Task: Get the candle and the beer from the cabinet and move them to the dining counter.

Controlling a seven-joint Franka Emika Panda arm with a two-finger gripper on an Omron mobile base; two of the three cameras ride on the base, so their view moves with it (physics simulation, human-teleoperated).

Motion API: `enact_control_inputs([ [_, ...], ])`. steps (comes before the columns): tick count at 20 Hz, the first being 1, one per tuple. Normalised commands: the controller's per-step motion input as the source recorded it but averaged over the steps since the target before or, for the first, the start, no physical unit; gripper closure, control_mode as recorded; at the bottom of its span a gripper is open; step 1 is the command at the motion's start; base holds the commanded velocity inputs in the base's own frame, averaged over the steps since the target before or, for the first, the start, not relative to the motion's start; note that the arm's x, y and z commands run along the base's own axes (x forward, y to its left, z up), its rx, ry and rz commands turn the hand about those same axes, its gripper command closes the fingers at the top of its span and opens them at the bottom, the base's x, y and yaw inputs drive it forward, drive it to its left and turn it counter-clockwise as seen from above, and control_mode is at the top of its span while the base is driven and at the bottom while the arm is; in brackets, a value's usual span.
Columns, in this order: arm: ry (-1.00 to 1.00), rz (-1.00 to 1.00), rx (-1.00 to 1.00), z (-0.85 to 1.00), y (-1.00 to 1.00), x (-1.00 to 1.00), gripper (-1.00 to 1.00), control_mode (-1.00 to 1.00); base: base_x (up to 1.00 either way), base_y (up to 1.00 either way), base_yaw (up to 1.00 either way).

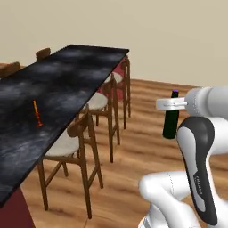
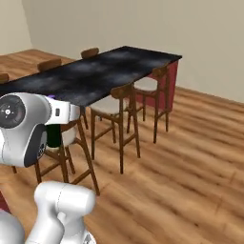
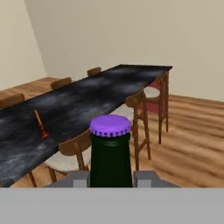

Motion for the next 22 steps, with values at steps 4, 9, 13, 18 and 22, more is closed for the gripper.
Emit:
enact_control_inputs([
  [4, 0.0, 0.0, 0.0, 0.0, 0.0, 0.0, 1.0, 1.0, 0.66, -0.08, 0.78],
  [9, 0.0, 0.0, 0.0, 0.0, 0.0, 0.0, 1.0, 1.0, 0.71, -0.38, 0.64],
  [13, 0.0, 0.0, 0.0, 0.0, 0.0, 0.0, 1.0, 1.0, 0.67, -0.54, 0.58],
  [18, 0.0, 0.0, 0.0, 0.0, 0.0, 0.0, 1.0, 1.0, 0.67, -0.51, 0.59],
  [22, 0.0, 0.0, 0.0, 0.0, 0.0, 0.0, 1.0, 1.0, 0.63, -0.53, 0.48],
])
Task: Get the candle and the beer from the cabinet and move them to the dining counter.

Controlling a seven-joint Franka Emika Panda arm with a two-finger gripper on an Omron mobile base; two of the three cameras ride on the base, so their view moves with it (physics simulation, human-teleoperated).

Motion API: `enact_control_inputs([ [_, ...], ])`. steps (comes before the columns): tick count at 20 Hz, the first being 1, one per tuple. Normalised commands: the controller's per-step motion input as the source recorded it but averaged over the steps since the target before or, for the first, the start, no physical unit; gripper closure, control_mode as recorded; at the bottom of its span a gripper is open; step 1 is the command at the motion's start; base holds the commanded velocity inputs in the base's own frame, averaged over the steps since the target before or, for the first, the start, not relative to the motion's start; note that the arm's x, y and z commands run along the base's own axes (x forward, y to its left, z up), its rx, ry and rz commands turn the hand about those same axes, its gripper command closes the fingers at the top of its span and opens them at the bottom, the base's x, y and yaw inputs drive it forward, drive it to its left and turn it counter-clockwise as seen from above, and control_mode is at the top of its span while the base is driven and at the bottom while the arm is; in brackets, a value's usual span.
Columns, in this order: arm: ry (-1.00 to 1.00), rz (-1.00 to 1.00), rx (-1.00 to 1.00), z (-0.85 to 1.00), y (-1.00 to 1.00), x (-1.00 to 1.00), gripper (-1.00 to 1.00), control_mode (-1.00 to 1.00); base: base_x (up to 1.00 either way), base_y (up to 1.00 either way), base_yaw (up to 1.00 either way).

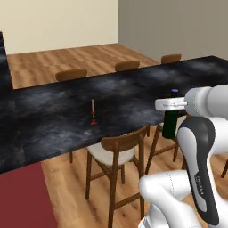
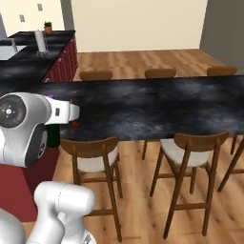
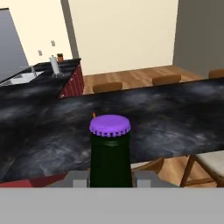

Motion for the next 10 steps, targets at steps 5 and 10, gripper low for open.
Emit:
enact_control_inputs([
  [5, 0.0, 0.0, 0.0, 0.0, 0.0, 0.0, 1.0, 1.0, 0.49, -0.37, 0.32],
  [10, 0.0, 0.0, 0.0, 0.0, 0.0, 0.0, 1.0, 1.0, 0.51, -0.28, 0.29],
])
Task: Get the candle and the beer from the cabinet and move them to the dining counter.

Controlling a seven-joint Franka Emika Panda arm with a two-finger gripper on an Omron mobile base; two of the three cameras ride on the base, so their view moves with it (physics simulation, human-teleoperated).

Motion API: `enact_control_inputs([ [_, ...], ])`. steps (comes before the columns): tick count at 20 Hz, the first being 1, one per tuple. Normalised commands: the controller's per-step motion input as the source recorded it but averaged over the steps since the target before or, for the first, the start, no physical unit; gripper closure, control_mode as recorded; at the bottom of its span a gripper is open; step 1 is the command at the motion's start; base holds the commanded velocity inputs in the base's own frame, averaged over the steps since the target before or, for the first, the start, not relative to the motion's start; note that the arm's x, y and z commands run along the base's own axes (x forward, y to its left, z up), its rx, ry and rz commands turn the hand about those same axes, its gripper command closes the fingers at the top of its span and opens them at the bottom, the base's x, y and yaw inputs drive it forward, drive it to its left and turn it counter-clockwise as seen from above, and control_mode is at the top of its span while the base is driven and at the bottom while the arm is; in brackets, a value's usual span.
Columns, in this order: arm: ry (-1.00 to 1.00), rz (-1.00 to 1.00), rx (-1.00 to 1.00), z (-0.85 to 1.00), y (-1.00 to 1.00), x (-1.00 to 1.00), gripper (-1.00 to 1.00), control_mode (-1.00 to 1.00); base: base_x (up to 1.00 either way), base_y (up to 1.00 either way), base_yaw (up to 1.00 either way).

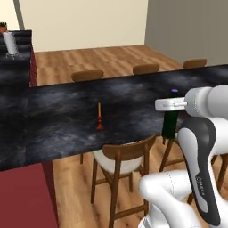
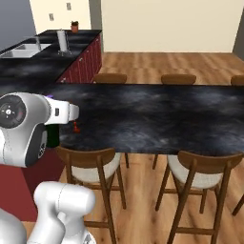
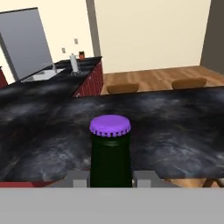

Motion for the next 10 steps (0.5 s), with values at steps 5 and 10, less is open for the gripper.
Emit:
enact_control_inputs([
  [5, 0.0, 0.0, 0.0, 0.0, 0.0, 0.0, 1.0, 1.0, 0.55, -0.3, 0.37],
  [10, 0.0, 0.0, 0.0, 0.0, 0.0, 0.0, 1.0, 1.0, 0.44, -0.23, 0.23],
])
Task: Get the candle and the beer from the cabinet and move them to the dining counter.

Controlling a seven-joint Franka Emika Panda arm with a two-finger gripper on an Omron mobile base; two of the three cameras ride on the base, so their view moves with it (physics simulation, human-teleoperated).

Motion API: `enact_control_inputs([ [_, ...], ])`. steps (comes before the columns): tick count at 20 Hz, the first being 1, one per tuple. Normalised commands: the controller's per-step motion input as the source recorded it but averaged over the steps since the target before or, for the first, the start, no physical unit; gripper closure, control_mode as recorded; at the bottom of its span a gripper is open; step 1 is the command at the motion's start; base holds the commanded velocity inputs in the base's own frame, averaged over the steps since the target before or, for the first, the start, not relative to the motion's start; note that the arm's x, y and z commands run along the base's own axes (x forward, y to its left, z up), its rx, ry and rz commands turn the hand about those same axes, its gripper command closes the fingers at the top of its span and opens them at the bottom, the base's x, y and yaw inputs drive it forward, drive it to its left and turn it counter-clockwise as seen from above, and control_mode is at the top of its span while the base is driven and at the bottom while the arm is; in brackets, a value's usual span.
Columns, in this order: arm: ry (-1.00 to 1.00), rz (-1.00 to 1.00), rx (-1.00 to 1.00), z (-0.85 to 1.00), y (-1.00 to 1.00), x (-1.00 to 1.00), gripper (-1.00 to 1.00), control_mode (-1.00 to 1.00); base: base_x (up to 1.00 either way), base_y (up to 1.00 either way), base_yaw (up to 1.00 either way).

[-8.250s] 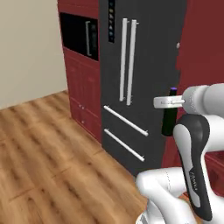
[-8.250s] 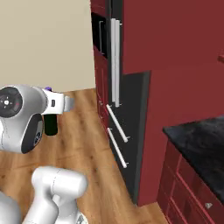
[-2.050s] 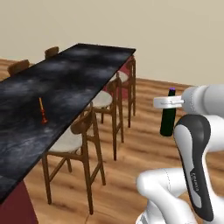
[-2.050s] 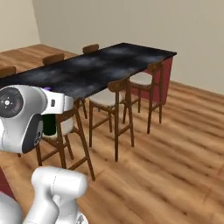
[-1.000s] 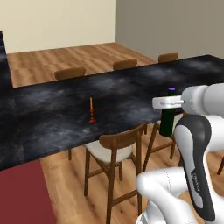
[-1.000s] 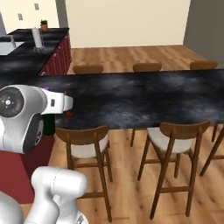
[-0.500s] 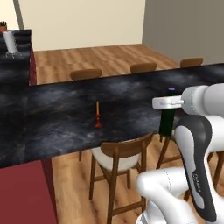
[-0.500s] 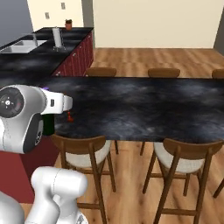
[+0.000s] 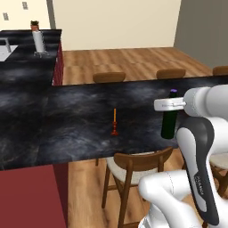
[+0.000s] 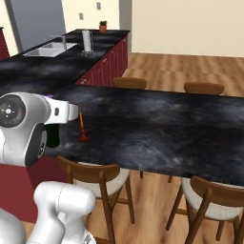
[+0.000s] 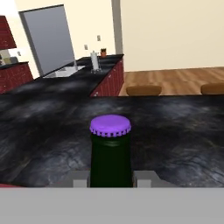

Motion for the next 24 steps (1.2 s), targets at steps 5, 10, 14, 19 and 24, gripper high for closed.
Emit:
enact_control_inputs([
  [5, 0.0, 0.0, 0.0, 0.0, 0.0, 0.0, 1.0, 1.0, 0.54, -0.25, 0.06],
  [10, 0.0, 0.0, 0.0, 0.0, 0.0, 0.0, 1.0, 1.0, 0.73, -0.31, 0.0],
  [14, 0.0, 0.0, 0.0, 0.0, 0.0, 0.0, 1.0, 1.0, 0.72, -0.3, 0.0],
  [19, 0.01, 0.06, 0.03, -0.08, -0.47, 0.63, 1.0, -1.0, 0.15, -0.06, 0.0],
  [24, 0.01, 0.25, 0.06, -0.39, -0.68, 0.71, 1.0, -1.0, 0.0, 0.0, 0.0],
])
